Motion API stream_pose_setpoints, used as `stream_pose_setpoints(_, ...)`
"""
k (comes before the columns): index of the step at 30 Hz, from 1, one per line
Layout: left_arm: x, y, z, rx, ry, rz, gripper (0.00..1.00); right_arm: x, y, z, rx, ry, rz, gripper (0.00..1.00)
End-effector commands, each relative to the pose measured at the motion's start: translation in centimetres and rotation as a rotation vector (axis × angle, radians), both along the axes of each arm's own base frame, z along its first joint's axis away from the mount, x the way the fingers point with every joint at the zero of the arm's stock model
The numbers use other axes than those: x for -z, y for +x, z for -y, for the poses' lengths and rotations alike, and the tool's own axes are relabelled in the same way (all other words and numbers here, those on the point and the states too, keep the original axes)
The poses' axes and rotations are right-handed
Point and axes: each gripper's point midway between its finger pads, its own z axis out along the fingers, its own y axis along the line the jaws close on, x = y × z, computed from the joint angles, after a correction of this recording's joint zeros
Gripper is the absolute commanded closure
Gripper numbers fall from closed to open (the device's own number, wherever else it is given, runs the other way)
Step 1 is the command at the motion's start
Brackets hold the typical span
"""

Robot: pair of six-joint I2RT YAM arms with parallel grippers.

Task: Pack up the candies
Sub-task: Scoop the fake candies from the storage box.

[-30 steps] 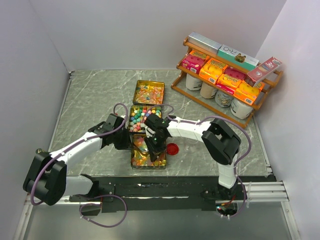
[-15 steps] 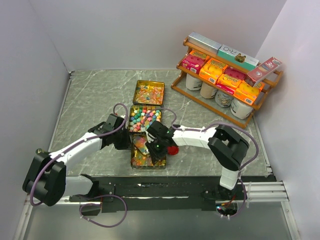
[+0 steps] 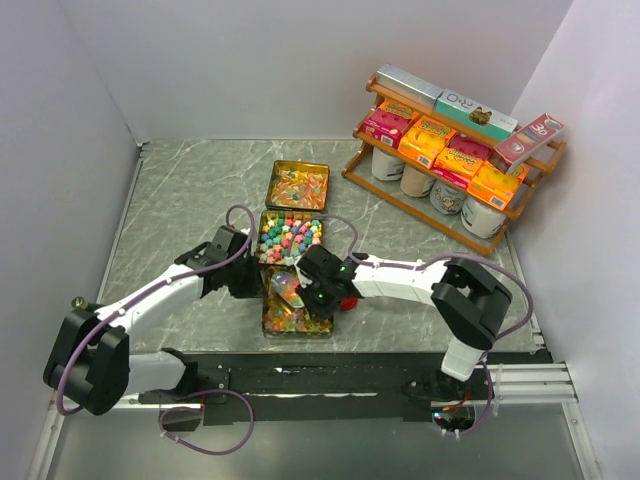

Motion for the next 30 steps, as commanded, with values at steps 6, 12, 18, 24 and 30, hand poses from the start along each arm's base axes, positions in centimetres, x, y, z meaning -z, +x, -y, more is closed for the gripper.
stream_pose_setpoints(6, -5.5, 2.1, 2.0, 0.029, -0.102, 0.135, 0.77, -4.1, 0.5, 0.8, 0.003, 0.037, 0.095, 1.00)
stream_pose_setpoints(12, -5.0, 2.0, 1.9, 0.034, -0.092, 0.125, 0.82, -5.6, 0.7, 0.4, -0.005, 0.066, 0.107, 1.00)
stream_pose_setpoints(18, -4.0, 1.6, 1.6, 0.030, -0.073, 0.102, 0.87, -5.9, 1.0, 0.1, 0.008, 0.073, 0.114, 1.00)
stream_pose_setpoints(24, -6.0, 2.3, 0.9, 0.019, -0.041, 0.155, 0.85, -7.6, 0.9, 0.5, 0.021, 0.088, 0.136, 1.00)
stream_pose_setpoints(30, -8.5, 3.2, 0.6, 0.019, -0.022, 0.213, 0.82, -9.7, 0.6, 1.4, 0.053, 0.126, 0.161, 1.00)
